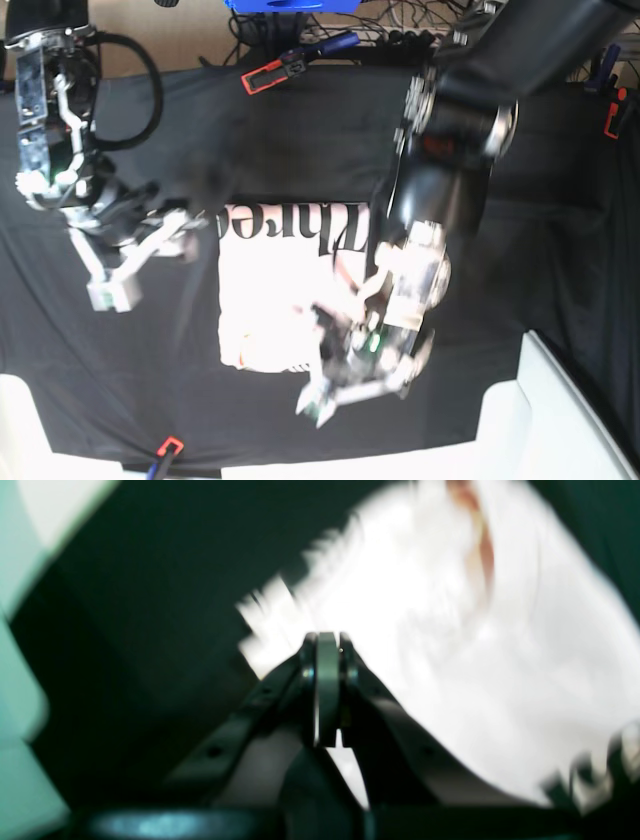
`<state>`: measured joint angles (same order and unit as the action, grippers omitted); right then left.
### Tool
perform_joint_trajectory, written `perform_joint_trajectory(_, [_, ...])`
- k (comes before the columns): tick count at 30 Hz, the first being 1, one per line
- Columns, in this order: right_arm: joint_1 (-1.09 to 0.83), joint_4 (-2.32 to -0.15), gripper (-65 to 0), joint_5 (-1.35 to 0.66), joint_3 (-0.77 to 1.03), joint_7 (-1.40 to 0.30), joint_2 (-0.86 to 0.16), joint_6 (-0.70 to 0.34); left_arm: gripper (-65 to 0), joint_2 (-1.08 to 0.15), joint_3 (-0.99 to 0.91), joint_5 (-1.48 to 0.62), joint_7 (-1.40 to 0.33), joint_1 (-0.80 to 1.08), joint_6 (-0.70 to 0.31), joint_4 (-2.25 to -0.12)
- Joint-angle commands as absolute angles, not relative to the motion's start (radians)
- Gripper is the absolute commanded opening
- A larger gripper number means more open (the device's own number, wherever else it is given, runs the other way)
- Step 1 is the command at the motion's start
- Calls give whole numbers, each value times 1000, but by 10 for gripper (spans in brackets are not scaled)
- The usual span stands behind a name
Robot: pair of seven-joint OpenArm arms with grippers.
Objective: Fold the T-shirt properly
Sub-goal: 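Press and square the bundle's sides with both grippers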
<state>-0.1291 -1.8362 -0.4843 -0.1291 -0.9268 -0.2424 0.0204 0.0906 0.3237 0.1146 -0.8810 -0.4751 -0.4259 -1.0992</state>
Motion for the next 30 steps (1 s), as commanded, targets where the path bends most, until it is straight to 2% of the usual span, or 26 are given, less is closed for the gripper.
perform_joint_trajectory(1, [-116,-1851,-326,-486,-131,-909,-246,-8,-650,99,325,108,-874,-458,-429,-1161])
perform_joint_trajectory(7, [-116,-1819,-634,-489,-142,-911,-242,-173,-650,56,315,108,-880,-232,-430,-1380])
perform_joint_trajectory(8, [-114,-1793,-650,-489,-142,-911,-240,-203,-650,56,314,108,-880,-211,-430,-1391])
perform_joint_trajectory(13, [-62,-1647,-647,-489,-139,-911,-214,-372,-650,53,300,102,-875,-168,-430,-1402])
perform_joint_trajectory(16, [-35,-1603,-647,-489,-142,-911,-194,-421,-650,42,237,13,-880,-148,-430,-1432])
perform_joint_trajectory(20, [25,-1531,-644,-487,-157,-935,-183,-426,-650,1,189,-82,-880,-150,-430,-1423])
perform_joint_trajectory(25, [128,-1415,-646,-487,-283,-937,-183,-426,-650,-5,186,-82,-880,-153,-429,-1412])
perform_joint_trajectory(30, [200,-1331,-644,-487,-323,-937,-171,-426,-650,-2,191,-90,-877,-154,-429,-1412])
